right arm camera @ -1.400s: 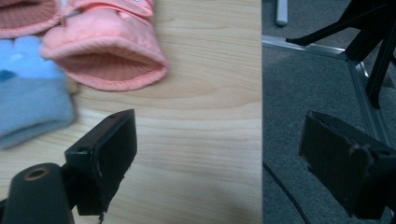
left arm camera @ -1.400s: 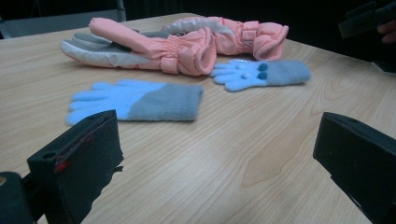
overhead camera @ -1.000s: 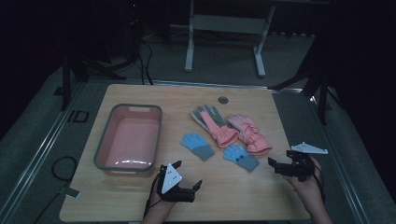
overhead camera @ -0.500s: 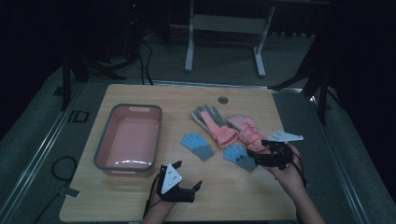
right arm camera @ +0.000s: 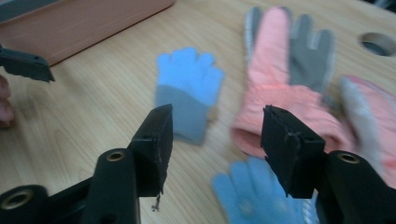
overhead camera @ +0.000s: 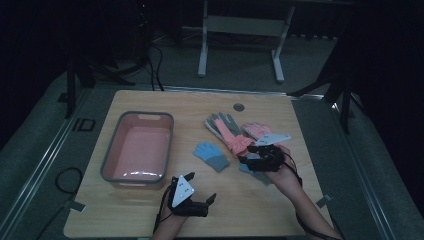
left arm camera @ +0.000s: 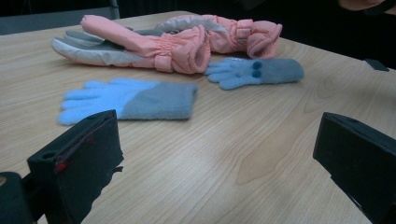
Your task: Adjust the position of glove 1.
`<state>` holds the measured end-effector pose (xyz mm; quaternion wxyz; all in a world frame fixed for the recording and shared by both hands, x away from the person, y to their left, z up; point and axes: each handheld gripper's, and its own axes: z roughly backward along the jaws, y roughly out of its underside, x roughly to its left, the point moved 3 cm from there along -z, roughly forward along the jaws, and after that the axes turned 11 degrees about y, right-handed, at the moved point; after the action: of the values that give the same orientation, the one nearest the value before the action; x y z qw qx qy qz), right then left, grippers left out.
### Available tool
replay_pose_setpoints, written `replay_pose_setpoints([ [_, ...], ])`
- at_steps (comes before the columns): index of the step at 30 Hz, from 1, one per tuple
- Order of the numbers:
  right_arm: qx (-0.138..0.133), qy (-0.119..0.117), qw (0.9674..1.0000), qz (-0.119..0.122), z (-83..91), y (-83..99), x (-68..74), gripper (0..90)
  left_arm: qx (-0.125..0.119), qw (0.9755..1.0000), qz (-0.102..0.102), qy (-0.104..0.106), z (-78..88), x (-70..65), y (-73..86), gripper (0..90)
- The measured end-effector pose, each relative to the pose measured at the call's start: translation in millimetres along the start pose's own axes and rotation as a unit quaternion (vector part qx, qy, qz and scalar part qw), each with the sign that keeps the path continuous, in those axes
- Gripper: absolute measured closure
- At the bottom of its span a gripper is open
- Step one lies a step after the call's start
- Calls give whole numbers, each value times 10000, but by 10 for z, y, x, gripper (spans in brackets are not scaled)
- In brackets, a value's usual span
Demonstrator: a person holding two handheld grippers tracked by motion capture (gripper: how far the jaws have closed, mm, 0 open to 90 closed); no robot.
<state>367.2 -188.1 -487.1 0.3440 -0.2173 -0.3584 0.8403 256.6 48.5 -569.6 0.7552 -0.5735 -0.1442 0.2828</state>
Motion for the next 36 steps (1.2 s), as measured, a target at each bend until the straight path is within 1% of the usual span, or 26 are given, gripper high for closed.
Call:
replay_pose_setpoints([
  [1, -8, 8, 10000, 57, -40, -22, 22, 460, -3, 10000, 2, 2, 0, -1, 0, 12],
  [3, 36, -117, 9999, 110, -136, -72, 68, 462, 2, 10000, -7, 9, 1, -2, 0, 12],
  [5, 49, -145, 9997, 179, -213, -112, 101, 490, -6, 10000, 0, 24, 1, -3, 0, 12],
  [6, 57, -171, 9995, 244, -257, -135, 122, 508, -6, 10000, 6, 30, 2, -2, 1, 12],
  [7, 65, -134, 9993, 340, -299, -158, 140, 535, -6, 10000, 6, 30, 2, -2, 1, 12],
  [8, 120, -156, 9990, 404, -357, -187, 167, 538, -14, 10000, 10, 41, 1, -3, 0, 12],
  [10, 113, -212, 9986, 480, -436, -231, 204, 545, -11, 10000, 7, 45, 1, -2, 0, 12],
  [11, 134, -254, 9983, 498, -483, -254, 225, 548, -11, 10000, 7, 45, 1, -2, 0, 11],
  [12, 134, -254, 9983, 498, -483, -254, 225, 548, -2, 10000, 6, 51, 2, -1, 1, 11],
  [13, 150, -360, 9978, 541, -583, -300, 262, 550, -6, 10000, 6, 56, 6, 0, 1, 12],
  [15, 165, -388, 9976, 549, -618, -313, 271, 550, -16, 10000, 9, 60, 6, 0, 1, 12],
  [16, 257, -507, 9970, 525, -717, -351, 292, 564, -22, 10000, 19, 72, 6, 0, 1, 12],
  [18, 276, -589, 9963, 565, -783, -375, 310, 564, -16, 10000, 19, 80, 6, 0, 2, 12],
  [19, 322, -560, 9962, 588, -833, -386, 316, 573, -16, 10000, 19, 80, 6, 0, 2, 12],
  [24, 505, -683, 9944, 626, -1013, -377, 353, 606, -36, 10000, -15, 78, 10, -5, 2, 12],
  [27, 686, -598, 9934, 699, -1129, -316, 385, 618, -24, 10000, 0, 78, 9, -3, 2, 12],
  [28, 742, -532, 9931, 735, -1156, -296, 389, 618, -32, 10000, 7, 81, 9, -3, 2, 12],
  [29, 865, -438, 9922, 787, -1203, -259, 397, 617, -36, 10000, 5, 79, 10, -3, 2, 12],
  [30, 865, -438, 9922, 787, -1203, -259, 397, 617, -36, 10000, 5, 79, 10, -3, 2, 12],
  [31, 947, -402, 9913, 816, -1233, -233, 403, 617, -36, 10000, 5, 79, 10, -3, 2, 12],
  [32, 1023, -363, 9906, 833, -1296, -160, 415, 637, -31, 10000, -1, 74, 10, -4, 2, 11],
  [33, 1023, -363, 9906, 833, -1296, -160, 415, 637, -27, 10000, -3, 74, 9, -4, 2, 11],
  [34, 995, -344, 9912, 805, -1295, -154, 415, 695, -24, 10000, -1, 72, 8, -4, 2, 12],
  [35, 958, -337, 9913, 841, -1292, -149, 422, 756, -24, 10000, -1, 72, 8, -4, 2, 12],
  [36, 958, -337, 9913, 841, -1292, -149, 422, 756, -24, 10000, 1, 70, 8, -4, 2, 12],
])
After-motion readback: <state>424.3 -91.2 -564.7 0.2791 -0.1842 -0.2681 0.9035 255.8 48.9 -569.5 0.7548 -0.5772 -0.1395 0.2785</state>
